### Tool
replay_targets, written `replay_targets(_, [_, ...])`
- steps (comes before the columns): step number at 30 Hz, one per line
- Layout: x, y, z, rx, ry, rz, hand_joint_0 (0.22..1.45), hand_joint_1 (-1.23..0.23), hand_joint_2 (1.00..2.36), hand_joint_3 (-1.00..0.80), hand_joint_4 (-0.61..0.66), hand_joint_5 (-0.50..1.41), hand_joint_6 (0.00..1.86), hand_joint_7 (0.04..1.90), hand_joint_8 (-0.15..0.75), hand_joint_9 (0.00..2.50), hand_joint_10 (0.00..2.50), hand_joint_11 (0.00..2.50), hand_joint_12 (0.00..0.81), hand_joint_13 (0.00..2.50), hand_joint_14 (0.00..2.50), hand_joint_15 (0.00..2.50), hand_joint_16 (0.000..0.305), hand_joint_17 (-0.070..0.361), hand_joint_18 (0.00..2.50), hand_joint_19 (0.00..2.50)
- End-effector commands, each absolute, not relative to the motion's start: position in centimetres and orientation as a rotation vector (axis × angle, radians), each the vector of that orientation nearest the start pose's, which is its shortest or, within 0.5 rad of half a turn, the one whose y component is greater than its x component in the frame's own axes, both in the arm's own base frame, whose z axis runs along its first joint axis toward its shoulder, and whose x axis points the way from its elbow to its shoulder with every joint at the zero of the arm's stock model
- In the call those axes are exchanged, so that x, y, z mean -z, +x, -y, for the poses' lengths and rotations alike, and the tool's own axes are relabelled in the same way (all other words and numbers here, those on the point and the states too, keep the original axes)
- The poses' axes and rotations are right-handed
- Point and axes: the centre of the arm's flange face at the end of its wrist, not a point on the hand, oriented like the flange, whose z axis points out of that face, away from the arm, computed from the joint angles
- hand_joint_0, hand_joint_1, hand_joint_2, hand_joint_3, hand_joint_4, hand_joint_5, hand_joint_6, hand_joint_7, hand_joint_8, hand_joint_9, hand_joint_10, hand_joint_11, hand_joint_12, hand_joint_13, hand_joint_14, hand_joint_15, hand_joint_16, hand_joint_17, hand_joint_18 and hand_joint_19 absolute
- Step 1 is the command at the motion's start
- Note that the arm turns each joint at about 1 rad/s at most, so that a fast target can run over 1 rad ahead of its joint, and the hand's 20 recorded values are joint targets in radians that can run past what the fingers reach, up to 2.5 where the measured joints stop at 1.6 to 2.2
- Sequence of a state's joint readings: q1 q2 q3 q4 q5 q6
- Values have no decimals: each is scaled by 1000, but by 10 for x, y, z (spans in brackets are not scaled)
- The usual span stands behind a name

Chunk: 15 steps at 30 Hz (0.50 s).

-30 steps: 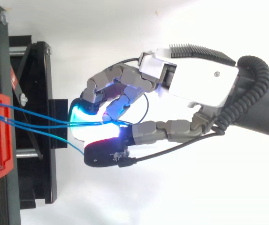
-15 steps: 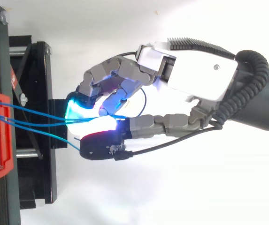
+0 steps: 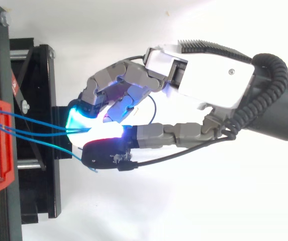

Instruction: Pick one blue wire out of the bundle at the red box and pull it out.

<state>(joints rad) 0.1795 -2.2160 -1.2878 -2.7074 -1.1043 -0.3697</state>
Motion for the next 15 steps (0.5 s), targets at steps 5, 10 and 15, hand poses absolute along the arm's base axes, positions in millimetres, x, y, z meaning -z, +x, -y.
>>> replay_targets(5, [-274,740,47,-762,1072,-1118,632,-822,1015,-270,220,-170,873,689,280,1010,26,856,370,686,18,437,55,124,556,585])
replay_targets(10, [-276,741,46,-767,1073,-1115,581,-647,1014,-271,222,-149,838,766,282,1045,26,801,374,696,19,447,56,126,553,607])
replay_targets(15, [-276,741,46,-765,1071,-1116,591,-518,1012,-270,230,-107,741,886,290,1069,24,747,389,710,20,445,60,135,558,616])
